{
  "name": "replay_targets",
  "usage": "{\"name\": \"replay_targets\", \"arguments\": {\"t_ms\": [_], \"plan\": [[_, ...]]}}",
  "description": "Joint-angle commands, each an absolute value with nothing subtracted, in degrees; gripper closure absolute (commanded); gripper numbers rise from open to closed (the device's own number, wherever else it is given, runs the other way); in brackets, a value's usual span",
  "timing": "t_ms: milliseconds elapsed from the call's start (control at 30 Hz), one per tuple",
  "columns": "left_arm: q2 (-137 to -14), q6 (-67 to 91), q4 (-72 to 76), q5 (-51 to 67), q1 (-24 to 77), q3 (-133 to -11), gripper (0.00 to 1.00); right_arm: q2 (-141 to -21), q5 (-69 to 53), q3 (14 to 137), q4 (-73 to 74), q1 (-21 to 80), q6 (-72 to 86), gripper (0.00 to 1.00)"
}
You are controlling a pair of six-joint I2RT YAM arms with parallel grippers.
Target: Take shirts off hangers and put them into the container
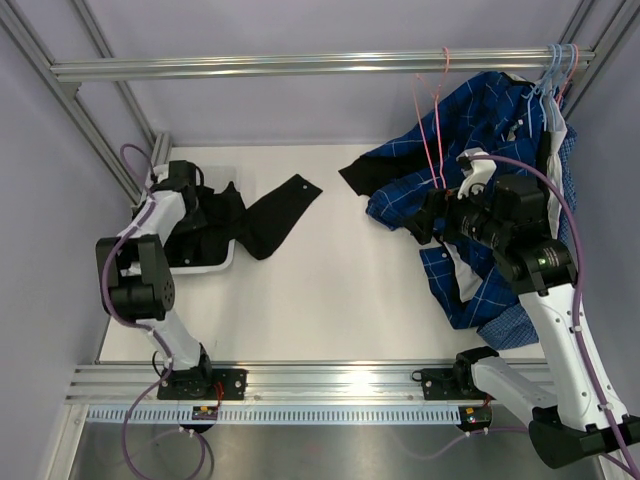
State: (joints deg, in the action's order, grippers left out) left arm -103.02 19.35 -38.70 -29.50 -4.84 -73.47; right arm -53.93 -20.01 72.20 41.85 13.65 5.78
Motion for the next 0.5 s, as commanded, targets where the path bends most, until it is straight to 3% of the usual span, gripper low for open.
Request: {"name": "replay_targets", "arguments": {"t_ms": [0, 67, 267, 467], "plan": [[-92.75, 20.74, -38.75, -27.06, -2.21, -77.06, 0.12, -54.67, -19.77, 74.00, 41.48, 13.54, 5.19, 0.01], [-90.45, 20.39, -40.68, -28.03, -0.45, -78.92, 0.01, -55.37, -19.78, 74.53, 41.66, 13.45, 5.19, 0.01], [-84.99, 19.42, -39.12, -25.58, 11.76, -83.84, 0.01, -56.16, -19.95, 75.23, 41.66, 13.54, 5.36, 0.00], [-94.11, 22.06, -34.54, -19.34, 21.35, -88.75, 0.01, -56.51, -20.48, 75.15, 41.75, 13.54, 5.80, 0.01]]}}
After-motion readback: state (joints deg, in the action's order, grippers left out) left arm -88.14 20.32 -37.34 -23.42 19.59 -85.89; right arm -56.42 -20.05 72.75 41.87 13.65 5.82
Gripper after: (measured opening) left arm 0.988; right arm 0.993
